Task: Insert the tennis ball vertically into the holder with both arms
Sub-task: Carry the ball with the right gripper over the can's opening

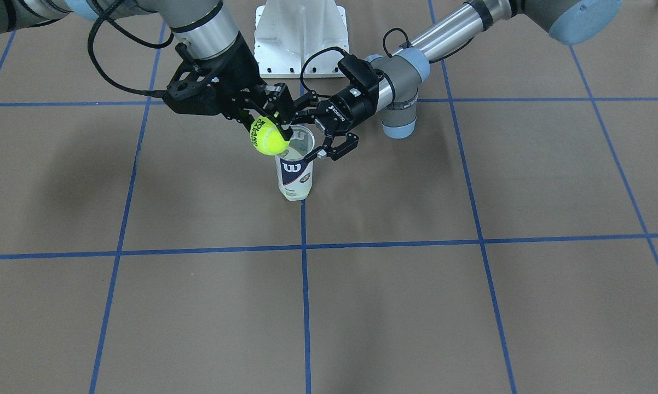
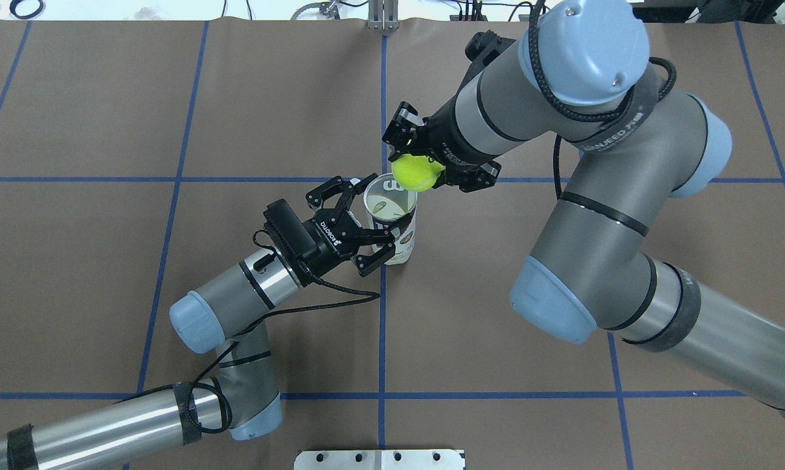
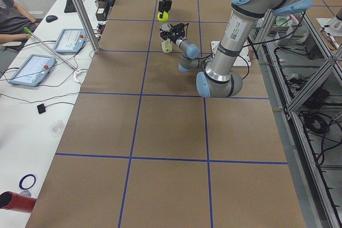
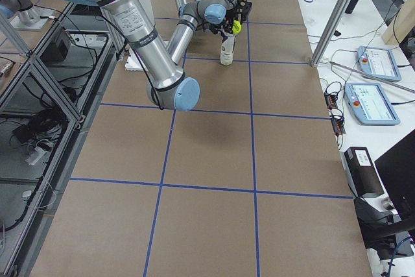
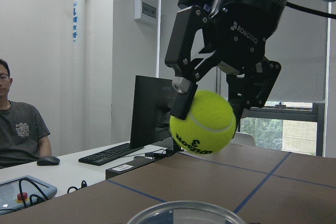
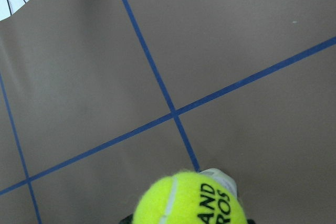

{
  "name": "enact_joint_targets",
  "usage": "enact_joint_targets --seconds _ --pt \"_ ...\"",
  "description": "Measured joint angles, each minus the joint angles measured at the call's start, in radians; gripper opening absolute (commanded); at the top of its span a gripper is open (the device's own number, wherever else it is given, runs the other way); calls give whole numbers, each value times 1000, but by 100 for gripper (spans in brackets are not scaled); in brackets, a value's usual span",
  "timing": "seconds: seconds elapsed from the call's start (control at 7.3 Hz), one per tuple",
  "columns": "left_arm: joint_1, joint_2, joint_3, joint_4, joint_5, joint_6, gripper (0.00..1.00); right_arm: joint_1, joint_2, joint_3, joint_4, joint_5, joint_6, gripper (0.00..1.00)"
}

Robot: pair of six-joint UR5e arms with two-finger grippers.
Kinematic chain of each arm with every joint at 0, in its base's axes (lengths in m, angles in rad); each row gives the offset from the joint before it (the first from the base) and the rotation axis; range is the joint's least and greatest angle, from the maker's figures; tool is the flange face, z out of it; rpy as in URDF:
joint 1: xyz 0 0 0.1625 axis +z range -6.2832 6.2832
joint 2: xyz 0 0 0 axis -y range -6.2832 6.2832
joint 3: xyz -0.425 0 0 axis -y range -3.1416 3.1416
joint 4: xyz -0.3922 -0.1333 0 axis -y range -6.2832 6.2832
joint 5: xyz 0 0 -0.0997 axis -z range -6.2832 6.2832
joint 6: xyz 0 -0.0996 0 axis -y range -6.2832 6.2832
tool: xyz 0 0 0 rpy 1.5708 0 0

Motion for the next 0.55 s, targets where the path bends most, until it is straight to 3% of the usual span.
enact_joint_targets --seconds 0.55 --pt "0 -2 0 0 0 0 83 -27 50 -52 0 -32 15 0"
